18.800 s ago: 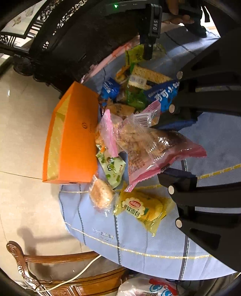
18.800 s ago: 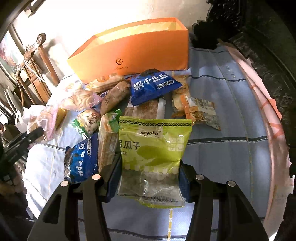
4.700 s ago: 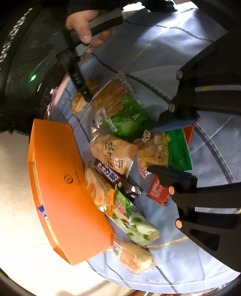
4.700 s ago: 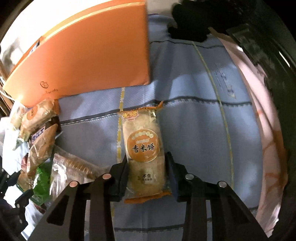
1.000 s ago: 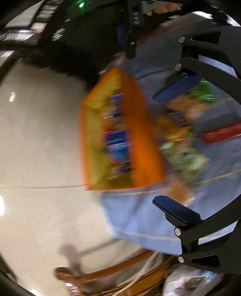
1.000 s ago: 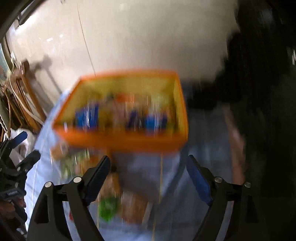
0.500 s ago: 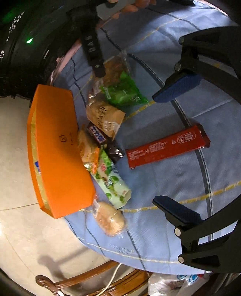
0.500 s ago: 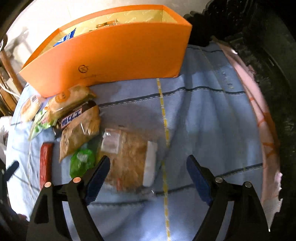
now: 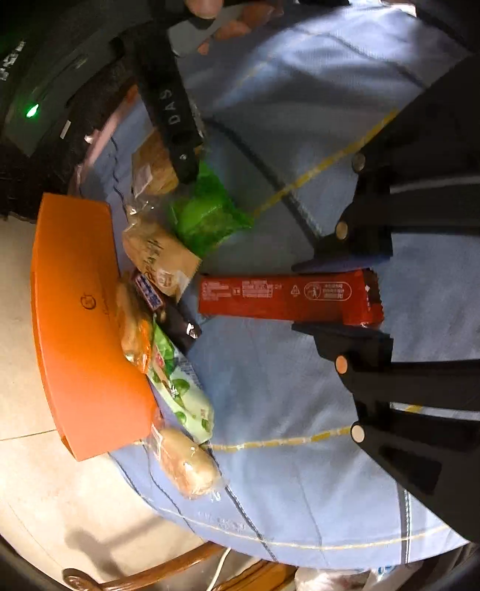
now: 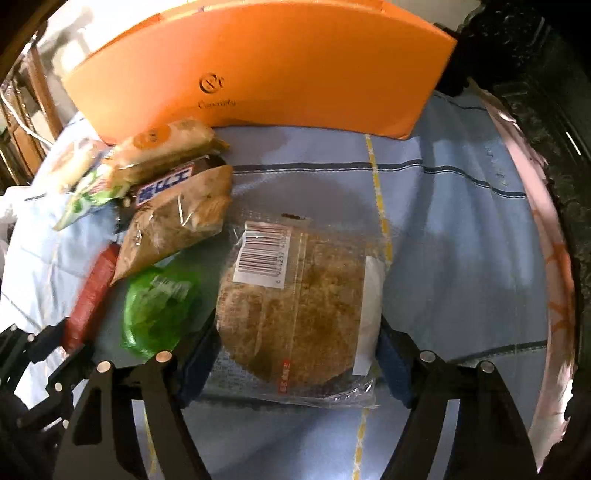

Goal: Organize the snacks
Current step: 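Grasp the red chocolate bar with the left tool while the right tool grasps the clear cracker packet, then carry both packets over the orange box and open both tools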

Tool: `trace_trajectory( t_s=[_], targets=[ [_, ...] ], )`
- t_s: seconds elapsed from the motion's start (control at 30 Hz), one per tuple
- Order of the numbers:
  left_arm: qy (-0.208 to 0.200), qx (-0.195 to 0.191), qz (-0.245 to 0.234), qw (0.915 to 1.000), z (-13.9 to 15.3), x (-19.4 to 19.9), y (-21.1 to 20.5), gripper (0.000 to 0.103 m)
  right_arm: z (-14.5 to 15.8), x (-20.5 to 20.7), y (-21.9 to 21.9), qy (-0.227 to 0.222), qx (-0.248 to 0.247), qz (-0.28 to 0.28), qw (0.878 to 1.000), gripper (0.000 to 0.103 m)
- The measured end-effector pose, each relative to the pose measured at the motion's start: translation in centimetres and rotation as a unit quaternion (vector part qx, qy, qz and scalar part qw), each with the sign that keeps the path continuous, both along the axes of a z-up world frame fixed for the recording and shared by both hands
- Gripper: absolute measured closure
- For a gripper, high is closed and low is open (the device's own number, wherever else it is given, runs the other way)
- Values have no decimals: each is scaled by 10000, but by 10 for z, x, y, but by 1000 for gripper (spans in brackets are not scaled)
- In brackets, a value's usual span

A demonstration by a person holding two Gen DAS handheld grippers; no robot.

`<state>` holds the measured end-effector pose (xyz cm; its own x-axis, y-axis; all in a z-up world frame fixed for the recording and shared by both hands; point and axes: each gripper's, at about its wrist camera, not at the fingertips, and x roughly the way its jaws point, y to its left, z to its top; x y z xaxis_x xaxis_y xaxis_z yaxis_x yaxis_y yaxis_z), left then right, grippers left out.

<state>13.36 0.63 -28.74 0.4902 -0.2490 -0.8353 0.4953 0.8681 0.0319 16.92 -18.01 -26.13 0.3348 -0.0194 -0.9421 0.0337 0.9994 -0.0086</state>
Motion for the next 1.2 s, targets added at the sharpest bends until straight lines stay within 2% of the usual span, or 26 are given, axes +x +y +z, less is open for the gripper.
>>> trace_trajectory(
  t_s=[0.17,0.27,0.47,0.67,0.83,1.2],
  targets=[
    [-45,-345,60,9994,14,-5,15,79,19,-29,-10,-210,199,-153,9995,26],
    [-263,-446,19,9987,33,-9,16,79,36,-35,-19,-385,265,-262,9986,26],
    [-857,-760,-62,9934,92,-20,16,79,92,-53,-22,-928,376,-383,9942,26],
    [-1379,-1018,-107,9851,152,-27,18,79,144,-64,-24,-1441,290,-180,9890,26],
    [-1599,-1158,-10,9803,187,-24,18,79,179,-71,-20,-1732,242,-76,9846,25],
    [-1793,-1412,193,9734,226,-10,17,79,233,-75,-16,-2199,182,100,9753,25]
  ],
)
